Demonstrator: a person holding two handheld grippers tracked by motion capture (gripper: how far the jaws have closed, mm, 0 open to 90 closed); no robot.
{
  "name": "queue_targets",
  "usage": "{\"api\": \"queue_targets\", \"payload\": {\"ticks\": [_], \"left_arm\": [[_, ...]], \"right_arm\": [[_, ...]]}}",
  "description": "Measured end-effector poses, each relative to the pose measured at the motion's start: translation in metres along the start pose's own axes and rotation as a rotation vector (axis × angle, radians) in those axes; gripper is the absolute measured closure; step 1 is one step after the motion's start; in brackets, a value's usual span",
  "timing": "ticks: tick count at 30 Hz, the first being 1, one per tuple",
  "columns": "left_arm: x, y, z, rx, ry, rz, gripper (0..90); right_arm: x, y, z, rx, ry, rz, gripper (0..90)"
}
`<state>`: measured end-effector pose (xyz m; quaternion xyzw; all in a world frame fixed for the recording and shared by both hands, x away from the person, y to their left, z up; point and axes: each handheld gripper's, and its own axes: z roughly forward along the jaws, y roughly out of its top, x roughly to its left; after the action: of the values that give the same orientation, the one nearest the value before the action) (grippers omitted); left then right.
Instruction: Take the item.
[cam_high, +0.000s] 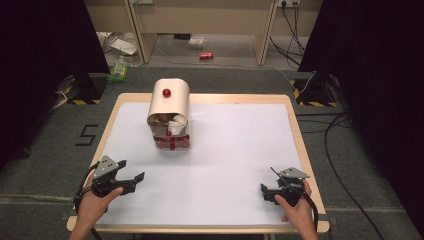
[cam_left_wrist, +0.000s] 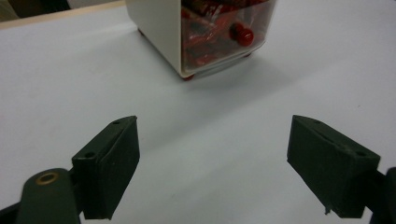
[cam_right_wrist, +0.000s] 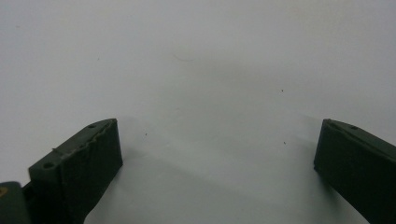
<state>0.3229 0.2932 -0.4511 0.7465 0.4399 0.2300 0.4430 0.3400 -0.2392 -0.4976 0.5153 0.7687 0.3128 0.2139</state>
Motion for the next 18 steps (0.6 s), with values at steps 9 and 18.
{"api": "queue_targets", "payload": {"ticks": [9, 18], "left_arm": [[-0.012, 0.023, 0.0, -0.044, -0.051, 0.023, 18.1], [-0.021, 0.043, 0.002, -0.072, -0.08, 0.054, 18.4]], "right_arm": [[0.0, 0.0, 0.0, 0.0, 0.0, -0.001, 1.3], [0.0, 0.0, 0.0, 0.0, 0.001, -0.003, 1.1]]}}
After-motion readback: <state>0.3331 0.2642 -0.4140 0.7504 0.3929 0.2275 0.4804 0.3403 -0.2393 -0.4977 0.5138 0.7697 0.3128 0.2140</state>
